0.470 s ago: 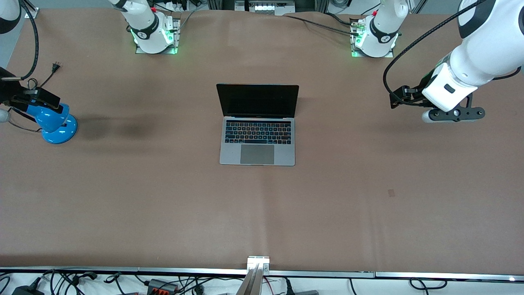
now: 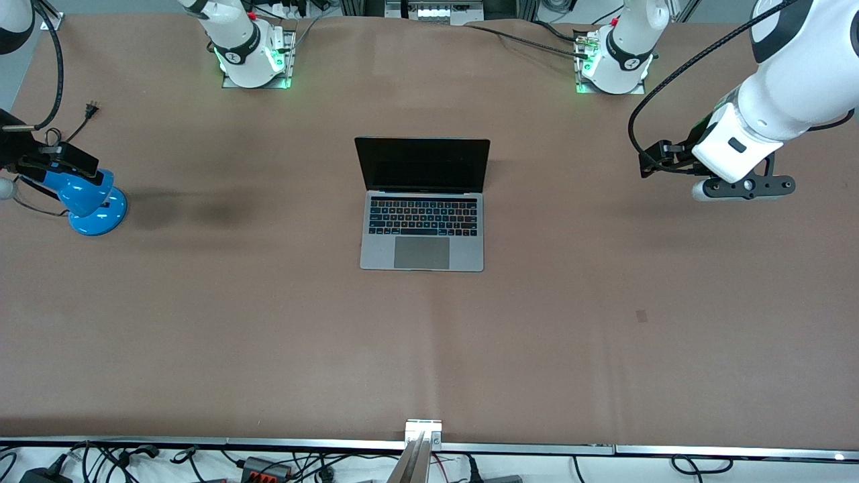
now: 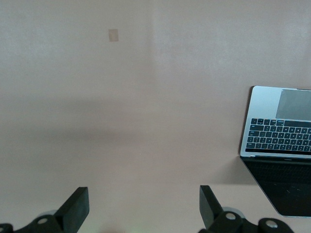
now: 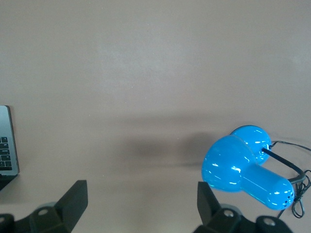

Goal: Close laptop with both arms from behind

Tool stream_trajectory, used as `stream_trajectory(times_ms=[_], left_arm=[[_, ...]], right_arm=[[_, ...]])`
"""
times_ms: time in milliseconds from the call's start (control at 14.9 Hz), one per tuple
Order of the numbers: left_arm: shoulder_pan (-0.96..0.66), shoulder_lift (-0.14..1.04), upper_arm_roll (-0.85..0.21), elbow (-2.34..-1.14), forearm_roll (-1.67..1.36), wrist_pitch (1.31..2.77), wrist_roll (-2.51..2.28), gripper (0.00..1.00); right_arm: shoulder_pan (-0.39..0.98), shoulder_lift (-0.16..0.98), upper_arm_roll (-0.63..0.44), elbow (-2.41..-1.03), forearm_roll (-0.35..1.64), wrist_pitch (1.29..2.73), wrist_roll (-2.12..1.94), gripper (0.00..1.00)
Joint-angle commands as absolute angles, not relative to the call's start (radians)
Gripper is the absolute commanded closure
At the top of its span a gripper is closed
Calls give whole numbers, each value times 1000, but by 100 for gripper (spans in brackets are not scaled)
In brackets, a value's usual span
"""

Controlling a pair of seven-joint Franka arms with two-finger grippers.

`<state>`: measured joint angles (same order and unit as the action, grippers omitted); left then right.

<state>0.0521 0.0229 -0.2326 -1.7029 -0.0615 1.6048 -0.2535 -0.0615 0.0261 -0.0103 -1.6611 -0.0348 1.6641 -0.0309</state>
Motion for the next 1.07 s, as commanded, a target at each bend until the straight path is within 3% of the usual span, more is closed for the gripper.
stream_trajectory(times_ms=[0, 67, 134, 268, 336, 1007], left_arm=[[58, 17, -232, -1681, -66, 1557, -242, 54], [57, 17, -233, -1669, -64, 1536, -242, 87], [57, 17, -238, -1658, -63, 1532, -242, 99], [57, 17, -239, -1655, -64, 1523, -230, 100], [57, 17, -238, -1655, -64, 1516, -194, 100], [69, -26, -265, -1727, -75, 1493, -143, 100]], right_arm=[[-66, -3, -5, -1692, -17, 1670, -37, 13], [-66, -3, -5, -1692, -17, 1667, -37, 30], [-66, -2, -5, -1692, -17, 1664, -37, 47], [-66, 0, -3, -1692, -17, 1660, -37, 86], [-64, 0, -3, -1692, -17, 1658, -35, 97], [-12, 40, -3, -1698, -9, 1572, -20, 100]])
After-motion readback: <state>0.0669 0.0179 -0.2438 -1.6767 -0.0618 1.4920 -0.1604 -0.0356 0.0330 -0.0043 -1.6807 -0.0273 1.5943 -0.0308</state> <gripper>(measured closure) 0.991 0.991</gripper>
